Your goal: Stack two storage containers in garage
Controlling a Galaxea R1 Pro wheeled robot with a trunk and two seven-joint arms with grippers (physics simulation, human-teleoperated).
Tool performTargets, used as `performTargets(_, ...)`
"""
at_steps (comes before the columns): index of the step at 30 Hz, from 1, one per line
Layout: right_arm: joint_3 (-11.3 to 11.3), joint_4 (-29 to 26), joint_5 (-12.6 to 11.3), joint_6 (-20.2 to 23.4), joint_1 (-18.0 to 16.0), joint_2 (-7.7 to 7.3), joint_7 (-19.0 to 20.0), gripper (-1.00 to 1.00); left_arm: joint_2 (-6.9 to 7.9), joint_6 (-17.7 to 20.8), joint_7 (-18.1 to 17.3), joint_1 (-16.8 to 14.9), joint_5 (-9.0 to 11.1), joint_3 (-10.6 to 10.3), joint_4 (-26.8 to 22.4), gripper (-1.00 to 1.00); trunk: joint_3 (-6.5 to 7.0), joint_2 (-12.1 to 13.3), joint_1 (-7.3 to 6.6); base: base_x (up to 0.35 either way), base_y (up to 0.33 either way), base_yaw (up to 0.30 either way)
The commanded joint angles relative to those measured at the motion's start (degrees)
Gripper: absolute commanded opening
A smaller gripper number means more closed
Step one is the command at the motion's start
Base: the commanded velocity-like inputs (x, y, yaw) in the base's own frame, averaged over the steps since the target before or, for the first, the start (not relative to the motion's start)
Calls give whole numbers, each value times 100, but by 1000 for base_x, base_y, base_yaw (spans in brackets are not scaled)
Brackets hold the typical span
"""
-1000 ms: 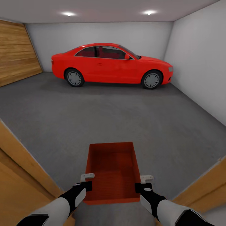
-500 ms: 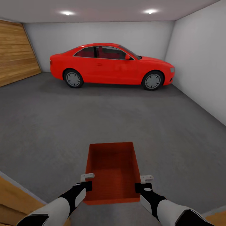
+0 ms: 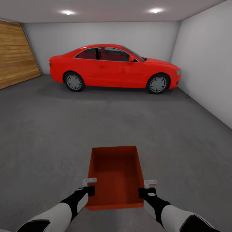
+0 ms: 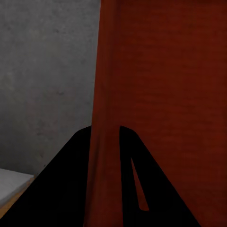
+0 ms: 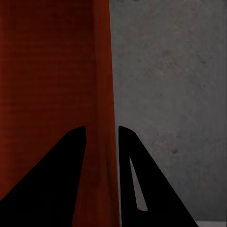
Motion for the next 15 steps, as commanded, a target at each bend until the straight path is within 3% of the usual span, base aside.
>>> performTargets(1,-163,-24,33,-116,-6,-91,326,-100,245,28,28,3,192,-227,39,-100,-5,-3,3,322,0,0)
performTargets(15,-163,-24,33,-116,-6,-87,326,-100,245,28,28,3,192,-227,39,-100,-5,-3,3,322,0,0)
